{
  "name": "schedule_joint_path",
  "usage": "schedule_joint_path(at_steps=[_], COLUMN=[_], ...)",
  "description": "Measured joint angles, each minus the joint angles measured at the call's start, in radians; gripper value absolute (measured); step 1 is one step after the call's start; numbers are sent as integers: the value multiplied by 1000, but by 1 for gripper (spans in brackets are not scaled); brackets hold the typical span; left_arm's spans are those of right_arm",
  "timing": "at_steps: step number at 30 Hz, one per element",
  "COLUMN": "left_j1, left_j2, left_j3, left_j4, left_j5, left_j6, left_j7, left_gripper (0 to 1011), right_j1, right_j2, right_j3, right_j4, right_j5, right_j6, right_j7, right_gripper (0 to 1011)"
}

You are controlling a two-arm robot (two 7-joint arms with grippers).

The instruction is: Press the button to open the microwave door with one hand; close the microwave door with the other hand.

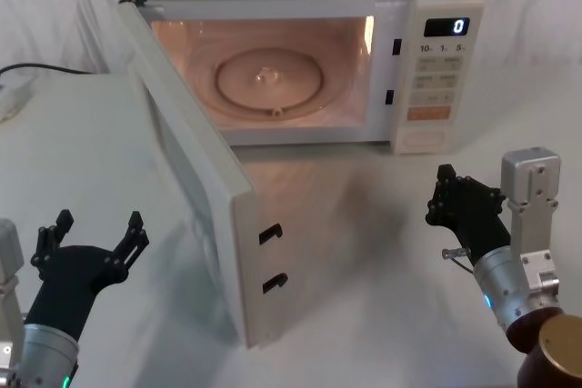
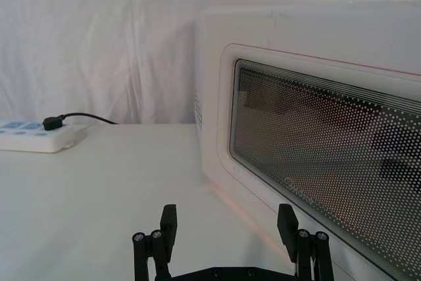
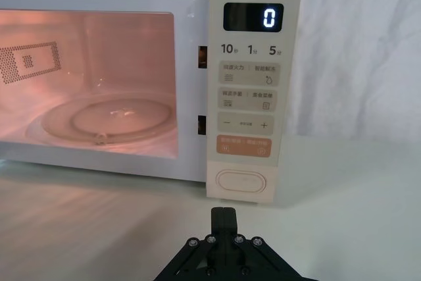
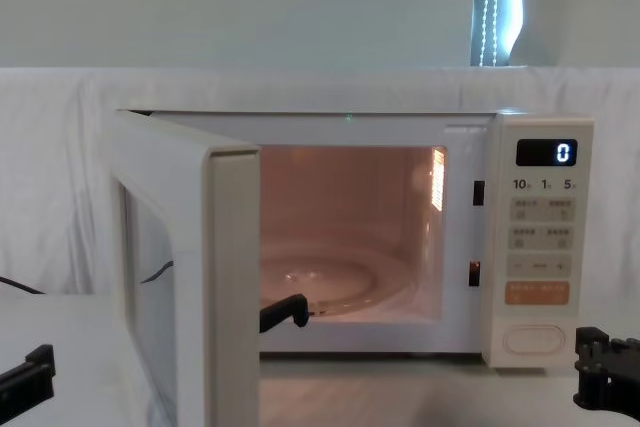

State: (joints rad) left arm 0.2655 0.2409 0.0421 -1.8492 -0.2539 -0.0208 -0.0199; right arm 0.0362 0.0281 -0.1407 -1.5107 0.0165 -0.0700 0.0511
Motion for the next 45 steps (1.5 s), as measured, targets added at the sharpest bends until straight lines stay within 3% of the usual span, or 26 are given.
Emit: schedule_joint_path(at_steps=[21, 45], left_j1=[0, 0], left_j2=[0, 0], left_j3=[0, 0], left_j4=[0, 0], left_j5=[0, 0], left_j6=[0, 0], left_j7=[0, 0], left_gripper=[1001, 1001], right_j1=[5, -38], right_j2=[-1, -28], right_j3=[3, 71], right_j4=[8, 10], right_j5=[2, 9], right_j6=[2, -42], right_j7=[2, -22], right_gripper=[0, 0])
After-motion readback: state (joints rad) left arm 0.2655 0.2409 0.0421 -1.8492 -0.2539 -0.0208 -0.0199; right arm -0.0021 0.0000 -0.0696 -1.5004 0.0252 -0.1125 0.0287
